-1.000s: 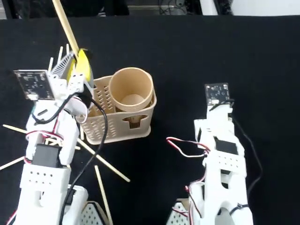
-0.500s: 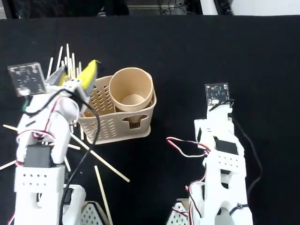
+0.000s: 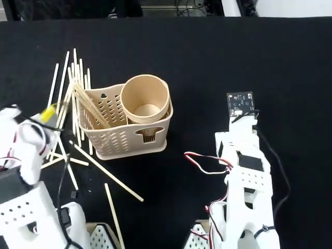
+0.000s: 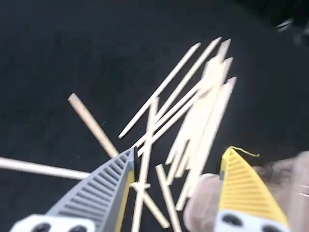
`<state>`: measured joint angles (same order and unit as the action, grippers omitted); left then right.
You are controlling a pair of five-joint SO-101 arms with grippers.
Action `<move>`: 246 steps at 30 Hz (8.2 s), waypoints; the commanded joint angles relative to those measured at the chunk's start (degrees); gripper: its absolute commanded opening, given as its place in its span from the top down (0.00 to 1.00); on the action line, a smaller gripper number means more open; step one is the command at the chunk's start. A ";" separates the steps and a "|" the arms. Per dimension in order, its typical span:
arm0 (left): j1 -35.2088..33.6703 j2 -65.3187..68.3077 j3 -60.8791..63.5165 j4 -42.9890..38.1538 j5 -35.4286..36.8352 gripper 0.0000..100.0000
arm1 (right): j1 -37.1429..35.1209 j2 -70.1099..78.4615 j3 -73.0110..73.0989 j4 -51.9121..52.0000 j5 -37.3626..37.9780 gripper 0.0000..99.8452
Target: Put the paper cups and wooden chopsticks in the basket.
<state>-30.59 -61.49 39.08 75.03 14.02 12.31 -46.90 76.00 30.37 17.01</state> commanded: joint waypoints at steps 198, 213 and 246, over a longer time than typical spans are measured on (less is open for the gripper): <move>15.69 -7.03 -10.24 -51.34 3.34 0.97 | -2.11 -1.27 -0.13 -0.70 -0.09 0.99; 24.66 -7.03 11.21 -50.81 -4.66 0.82 | -2.11 -1.27 -0.13 -0.70 -0.09 0.99; -2.95 82.55 -30.37 -16.88 9.85 0.78 | -2.11 -1.27 -0.13 -0.79 -0.09 0.99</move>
<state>-33.85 16.84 12.09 62.37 23.43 10.99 -46.90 76.09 30.37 17.01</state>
